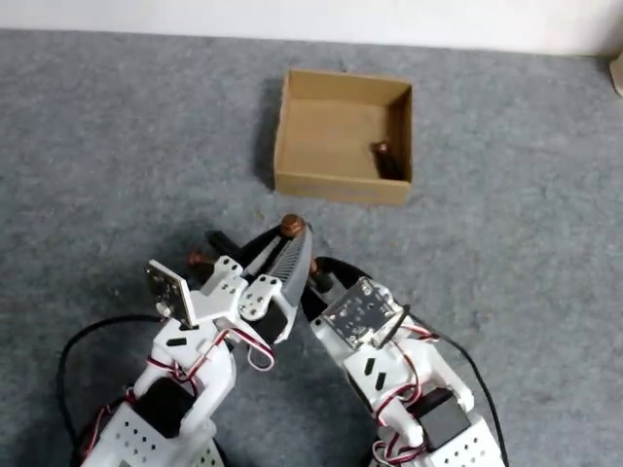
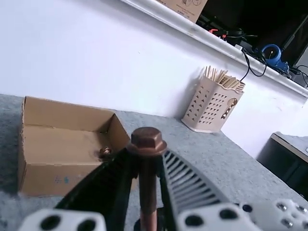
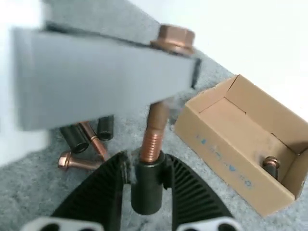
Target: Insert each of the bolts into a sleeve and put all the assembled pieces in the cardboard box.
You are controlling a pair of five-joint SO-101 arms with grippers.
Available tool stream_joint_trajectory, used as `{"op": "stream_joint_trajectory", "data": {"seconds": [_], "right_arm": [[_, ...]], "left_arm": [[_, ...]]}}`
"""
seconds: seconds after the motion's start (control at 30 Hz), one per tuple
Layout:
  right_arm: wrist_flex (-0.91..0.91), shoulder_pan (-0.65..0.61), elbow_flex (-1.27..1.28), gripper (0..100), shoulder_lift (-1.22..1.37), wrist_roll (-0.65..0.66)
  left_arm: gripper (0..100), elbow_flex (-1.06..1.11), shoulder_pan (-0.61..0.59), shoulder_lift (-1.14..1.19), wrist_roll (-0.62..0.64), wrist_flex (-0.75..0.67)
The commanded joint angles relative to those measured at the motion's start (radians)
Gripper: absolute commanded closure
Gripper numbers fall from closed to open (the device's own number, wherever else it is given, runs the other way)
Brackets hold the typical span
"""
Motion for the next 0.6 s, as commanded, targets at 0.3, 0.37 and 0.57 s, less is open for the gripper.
{"op": "stream_joint_trajectory", "data": {"seconds": [0.3,0.37,0.57], "right_arm": [[-0.168,0.071,-0.044,99.5,-0.013,-0.095],[-0.166,0.071,-0.042,99.5,-0.013,-0.095],[-0.165,0.071,0.008,99.5,-0.013,-0.094]], "left_arm": [[99,0.021,0.050,-0.002,0.000,0.014],[98,0.018,0.030,-0.002,0.002,0.014],[69,-0.025,0.005,0.005,-0.049,0.127]]}}
